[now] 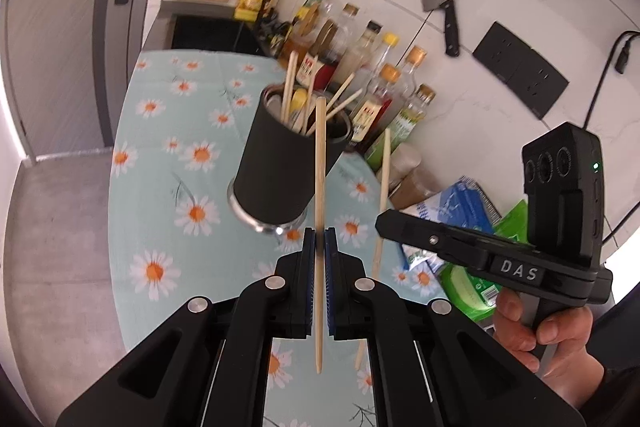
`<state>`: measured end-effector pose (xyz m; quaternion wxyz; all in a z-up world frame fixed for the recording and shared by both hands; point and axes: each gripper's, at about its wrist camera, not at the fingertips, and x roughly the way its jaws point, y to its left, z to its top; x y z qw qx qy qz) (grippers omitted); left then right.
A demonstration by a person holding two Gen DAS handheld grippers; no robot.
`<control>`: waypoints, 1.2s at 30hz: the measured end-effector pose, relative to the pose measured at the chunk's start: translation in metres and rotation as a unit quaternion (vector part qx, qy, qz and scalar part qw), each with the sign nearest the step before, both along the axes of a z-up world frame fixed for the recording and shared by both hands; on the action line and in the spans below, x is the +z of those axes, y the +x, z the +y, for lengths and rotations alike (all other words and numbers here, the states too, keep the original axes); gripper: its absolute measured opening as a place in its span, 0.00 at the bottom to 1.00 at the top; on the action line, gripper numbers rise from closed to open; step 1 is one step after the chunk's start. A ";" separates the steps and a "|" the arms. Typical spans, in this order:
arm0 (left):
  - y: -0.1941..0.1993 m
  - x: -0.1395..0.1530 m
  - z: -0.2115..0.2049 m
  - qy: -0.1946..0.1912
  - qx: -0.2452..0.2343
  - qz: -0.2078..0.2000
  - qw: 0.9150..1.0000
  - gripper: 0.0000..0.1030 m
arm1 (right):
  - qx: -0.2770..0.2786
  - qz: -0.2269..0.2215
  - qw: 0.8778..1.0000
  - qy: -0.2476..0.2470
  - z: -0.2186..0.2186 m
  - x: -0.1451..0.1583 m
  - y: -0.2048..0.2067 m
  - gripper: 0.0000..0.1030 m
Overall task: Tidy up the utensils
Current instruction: 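Lift both held chopsticks and lower them into the black holder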
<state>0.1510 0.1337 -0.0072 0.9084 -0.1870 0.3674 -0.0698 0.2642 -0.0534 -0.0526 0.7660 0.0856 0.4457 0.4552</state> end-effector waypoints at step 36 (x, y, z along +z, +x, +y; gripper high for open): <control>0.101 0.094 0.031 0.041 -0.001 -0.153 0.987 0.03 | -0.046 -0.219 0.973 0.060 0.036 0.105 0.066 0.05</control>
